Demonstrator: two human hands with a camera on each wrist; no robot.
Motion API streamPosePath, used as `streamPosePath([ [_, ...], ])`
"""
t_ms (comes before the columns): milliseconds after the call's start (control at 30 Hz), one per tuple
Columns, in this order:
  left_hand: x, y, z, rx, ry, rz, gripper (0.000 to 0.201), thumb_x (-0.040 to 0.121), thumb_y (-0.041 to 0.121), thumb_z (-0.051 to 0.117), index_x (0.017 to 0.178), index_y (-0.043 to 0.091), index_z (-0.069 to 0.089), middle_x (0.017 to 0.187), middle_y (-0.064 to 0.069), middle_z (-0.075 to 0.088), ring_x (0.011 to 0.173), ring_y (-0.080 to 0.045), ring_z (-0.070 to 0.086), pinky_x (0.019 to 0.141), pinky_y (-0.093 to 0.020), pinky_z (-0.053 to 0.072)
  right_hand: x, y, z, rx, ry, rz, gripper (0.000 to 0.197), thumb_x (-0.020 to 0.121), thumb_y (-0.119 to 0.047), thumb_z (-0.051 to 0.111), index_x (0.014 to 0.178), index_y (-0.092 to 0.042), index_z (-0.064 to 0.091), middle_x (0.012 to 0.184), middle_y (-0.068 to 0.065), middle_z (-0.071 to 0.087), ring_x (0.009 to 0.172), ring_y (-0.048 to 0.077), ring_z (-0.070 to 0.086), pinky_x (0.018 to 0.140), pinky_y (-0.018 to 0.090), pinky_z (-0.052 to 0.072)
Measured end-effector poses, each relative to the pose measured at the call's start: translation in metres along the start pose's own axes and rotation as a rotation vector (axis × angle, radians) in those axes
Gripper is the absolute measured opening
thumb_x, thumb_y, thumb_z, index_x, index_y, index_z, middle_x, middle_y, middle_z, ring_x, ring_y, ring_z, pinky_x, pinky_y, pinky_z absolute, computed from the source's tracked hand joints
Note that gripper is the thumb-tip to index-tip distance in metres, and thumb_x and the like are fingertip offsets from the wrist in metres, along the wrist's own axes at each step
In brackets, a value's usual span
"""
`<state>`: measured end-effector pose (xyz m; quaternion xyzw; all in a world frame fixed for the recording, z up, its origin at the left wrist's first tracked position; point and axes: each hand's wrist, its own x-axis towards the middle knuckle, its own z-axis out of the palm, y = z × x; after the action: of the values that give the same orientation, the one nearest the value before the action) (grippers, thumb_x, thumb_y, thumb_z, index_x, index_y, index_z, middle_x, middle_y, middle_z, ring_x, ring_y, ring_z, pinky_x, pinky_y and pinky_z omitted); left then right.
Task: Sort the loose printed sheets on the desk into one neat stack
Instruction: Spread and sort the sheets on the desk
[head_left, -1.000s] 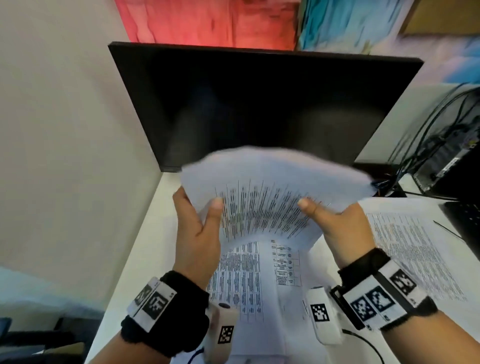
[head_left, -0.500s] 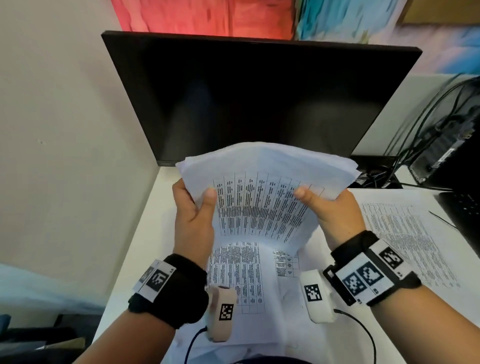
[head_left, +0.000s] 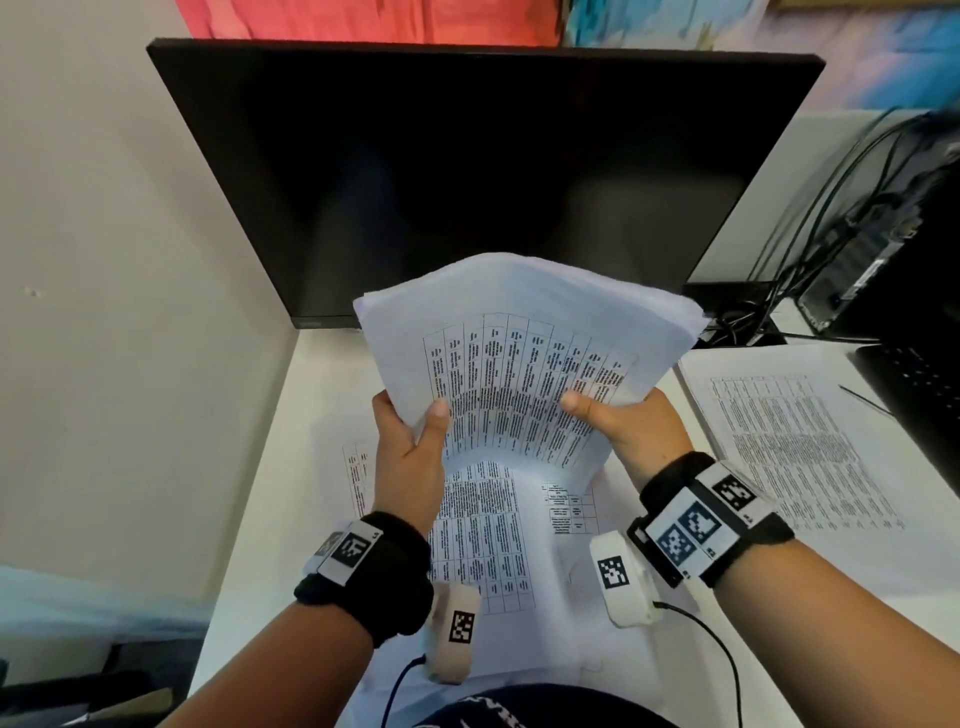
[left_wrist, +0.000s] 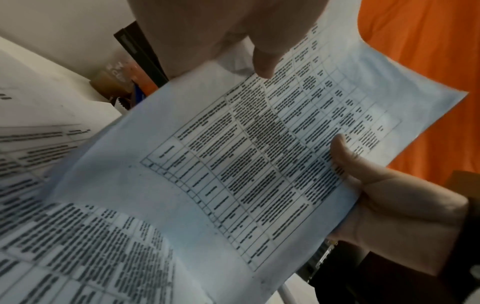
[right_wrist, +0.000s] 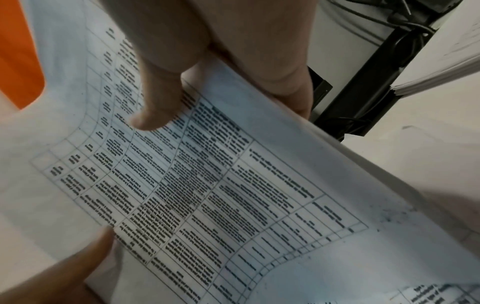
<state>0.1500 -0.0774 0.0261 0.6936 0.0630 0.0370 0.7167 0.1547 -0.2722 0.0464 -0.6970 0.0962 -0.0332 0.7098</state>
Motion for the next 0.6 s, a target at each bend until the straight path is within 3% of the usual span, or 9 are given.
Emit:
streamPosePath([
  [133,0.002,-0.006,-0.003,0.08,-0.057,-0.012,0.032,0.1,0.022,0.044,0.105,0.054,0.037,0.106,0.034,0.052,0.093,0.027,0.05,0.081,-0.005,0.037,-0.002,0.004,0.001,-0.01,0.041,0.044,0.03,0.07,-0.016,0.079,0.089,-0.032,0.063,0.088,-0.015,0.068,0.078,-0.01,0.063,0.067,0.009,0.049],
  [233,0.006,-0.008,-0.005,0.155,-0.05,-0.012,0.032,0.101,0.02,0.041,0.109,0.051,0.039,0.108,0.031,0.054,0.102,0.012,0.052,0.091,-0.018,0.041,-0.003,0.001,-0.003,0.003,0.098,0.018,0.031,0.071,-0.013,0.079,0.087,-0.033,0.062,0.085,-0.018,0.068,0.084,-0.007,0.063,0.072,0.012,0.048],
  [300,0.009,-0.006,-0.006,0.185,-0.039,0.01,0.031,0.101,0.018,0.042,0.108,0.048,0.044,0.105,0.028,0.057,0.101,0.009,0.054,0.09,-0.021,0.043,-0.006,-0.003,-0.009,-0.001,0.105,0.0,0.03,0.072,-0.01,0.077,0.089,-0.032,0.063,0.085,-0.018,0.072,0.087,-0.005,0.066,0.077,0.014,0.05],
  [400,0.01,-0.002,-0.003,0.198,-0.027,0.051,0.022,0.1,0.016,0.043,0.111,0.033,0.049,0.104,0.021,0.062,0.097,0.011,0.057,0.083,-0.013,0.044,-0.009,-0.004,-0.023,-0.047,0.104,0.025,0.031,0.076,-0.014,0.074,0.102,-0.027,0.066,0.1,-0.009,0.073,0.097,0.005,0.068,0.091,0.03,0.05],
  [467,0.009,0.0,0.001,0.201,-0.023,0.059,0.02,0.1,0.015,0.043,0.114,0.027,0.05,0.105,0.02,0.062,0.094,0.017,0.056,0.079,-0.004,0.042,-0.011,0.0,-0.036,-0.11,0.084,0.07,0.028,0.082,-0.016,0.068,0.109,-0.025,0.063,0.102,-0.01,0.072,0.097,0.006,0.067,0.094,0.034,0.05],
  [600,-0.002,-0.003,0.018,0.141,-0.04,-0.026,0.026,0.099,0.015,0.045,0.122,0.027,0.052,0.114,0.018,0.065,0.103,0.01,0.058,0.088,-0.014,0.043,-0.025,0.009,-0.056,-0.336,-0.046,0.205,0.028,0.095,-0.026,0.05,0.121,-0.033,0.052,0.116,-0.015,0.061,0.114,0.011,0.055,0.104,0.039,0.039],
])
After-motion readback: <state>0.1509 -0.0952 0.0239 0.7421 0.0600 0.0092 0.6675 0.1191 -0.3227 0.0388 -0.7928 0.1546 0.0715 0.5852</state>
